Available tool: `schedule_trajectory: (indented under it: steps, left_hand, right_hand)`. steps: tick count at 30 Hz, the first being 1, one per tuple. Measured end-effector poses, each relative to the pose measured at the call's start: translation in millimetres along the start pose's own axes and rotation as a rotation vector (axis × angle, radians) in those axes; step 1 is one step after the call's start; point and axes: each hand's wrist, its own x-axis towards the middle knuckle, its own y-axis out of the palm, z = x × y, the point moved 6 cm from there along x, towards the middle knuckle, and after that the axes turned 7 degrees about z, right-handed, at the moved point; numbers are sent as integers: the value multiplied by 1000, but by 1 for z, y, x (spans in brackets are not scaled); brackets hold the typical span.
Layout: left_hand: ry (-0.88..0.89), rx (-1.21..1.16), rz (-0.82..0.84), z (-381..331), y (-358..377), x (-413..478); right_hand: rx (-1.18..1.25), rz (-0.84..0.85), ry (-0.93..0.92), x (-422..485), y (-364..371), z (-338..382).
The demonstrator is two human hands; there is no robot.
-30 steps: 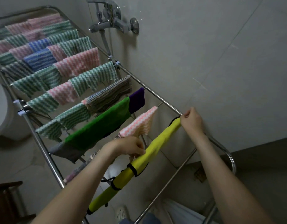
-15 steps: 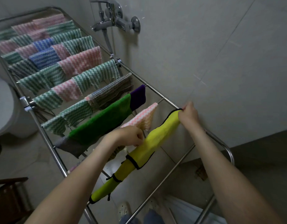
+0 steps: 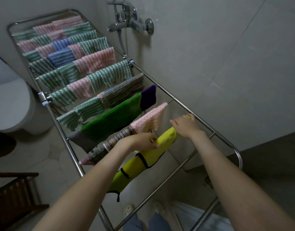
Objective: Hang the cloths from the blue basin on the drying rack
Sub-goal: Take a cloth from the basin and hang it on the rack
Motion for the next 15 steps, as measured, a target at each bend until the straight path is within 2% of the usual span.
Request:
schedule_trajectory:
  steps: [5, 8, 11, 15]
  left_hand:
    - [3, -52, -217, 19, -15, -30]
    - [-42, -109, -430, 46, -27, -68]
    - [-75, -174, -619, 76, -32, -114]
    - [-167, -218, -763, 126, -34, -183]
  right_hand:
    - [95, -104, -170, -12, -22, 37]
    - [167, -198, -319, -23, -45, 84]
    - [109, -239, -474, -42, -62, 143]
    - [115, -236, -654, -66, -75, 232]
